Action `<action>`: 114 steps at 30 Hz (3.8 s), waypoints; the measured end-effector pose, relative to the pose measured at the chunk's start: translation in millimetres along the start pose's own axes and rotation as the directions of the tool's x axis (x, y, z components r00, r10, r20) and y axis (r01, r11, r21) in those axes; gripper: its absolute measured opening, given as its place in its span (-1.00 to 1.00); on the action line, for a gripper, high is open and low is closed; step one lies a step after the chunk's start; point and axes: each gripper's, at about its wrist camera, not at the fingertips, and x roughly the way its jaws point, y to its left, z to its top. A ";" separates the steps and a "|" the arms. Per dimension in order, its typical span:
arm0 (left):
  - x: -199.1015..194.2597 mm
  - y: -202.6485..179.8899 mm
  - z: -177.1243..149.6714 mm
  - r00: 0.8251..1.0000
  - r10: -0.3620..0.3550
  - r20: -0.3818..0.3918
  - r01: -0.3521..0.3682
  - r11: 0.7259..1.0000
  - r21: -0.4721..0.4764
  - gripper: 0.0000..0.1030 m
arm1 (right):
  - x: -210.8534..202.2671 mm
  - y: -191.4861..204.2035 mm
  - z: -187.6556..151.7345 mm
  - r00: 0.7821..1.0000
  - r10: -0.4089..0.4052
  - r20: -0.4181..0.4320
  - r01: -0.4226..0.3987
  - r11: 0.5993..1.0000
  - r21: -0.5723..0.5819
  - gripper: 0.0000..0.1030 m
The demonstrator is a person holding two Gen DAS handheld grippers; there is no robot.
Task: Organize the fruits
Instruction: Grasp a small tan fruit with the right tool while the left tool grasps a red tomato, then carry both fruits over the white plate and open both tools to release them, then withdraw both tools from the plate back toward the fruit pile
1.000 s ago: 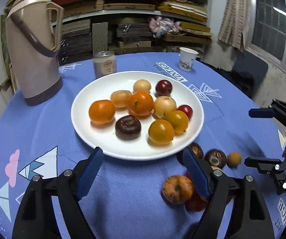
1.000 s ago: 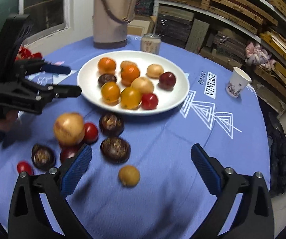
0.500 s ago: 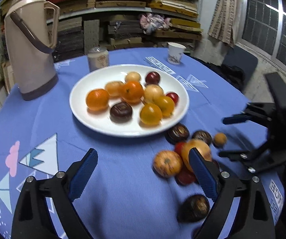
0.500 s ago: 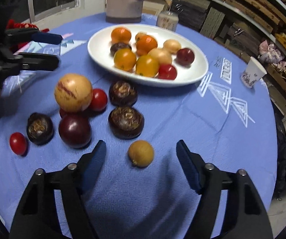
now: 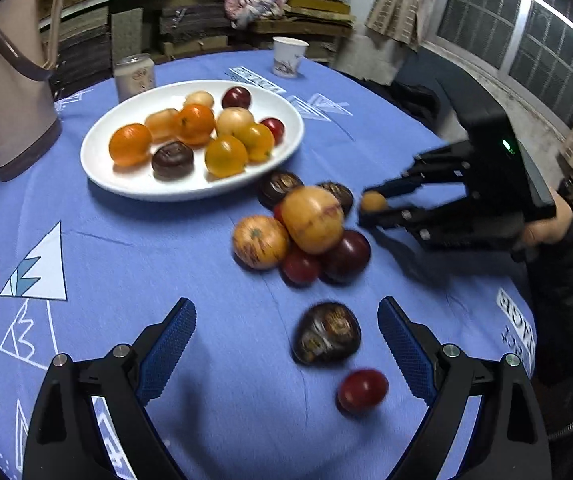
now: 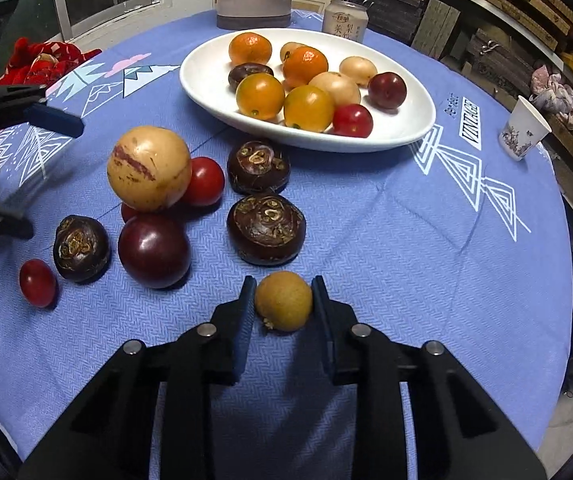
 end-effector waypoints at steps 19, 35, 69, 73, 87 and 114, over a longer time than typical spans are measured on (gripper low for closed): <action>17.8 -38.1 -36.6 0.987 0.024 -0.160 0.004 0.986 0.169 0.24 | 0.5 0.1 0.4 1.000 0.001 0.001 -0.001 1.000 -0.003 -0.45; 15.4 -42.4 -43.7 0.984 0.018 -0.180 0.019 0.980 0.200 -0.41 | -2.5 9.1 0.8 1.000 -0.023 -0.003 0.023 0.999 -0.041 -0.47; -2.6 55.4 68.6 0.991 0.126 0.052 -0.109 0.963 -0.248 -0.40 | -20.4 -35.2 97.3 0.964 -0.052 0.260 -0.006 0.977 0.215 -0.47; 16.2 70.3 82.5 0.980 0.193 0.049 -0.171 0.941 -0.292 -0.40 | -7.4 -42.0 102.0 0.966 -0.084 0.245 0.023 0.970 0.242 -0.47; 22.6 98.1 81.8 0.929 0.353 0.113 -0.280 0.868 -0.409 0.52 | 4.1 -74.5 92.3 0.940 -0.140 0.313 0.013 0.927 0.376 0.30; 15.7 58.1 54.0 0.970 0.234 0.072 -0.214 0.954 -0.212 0.66 | -28.2 -38.4 34.2 0.978 -0.068 0.195 0.044 0.991 0.124 0.63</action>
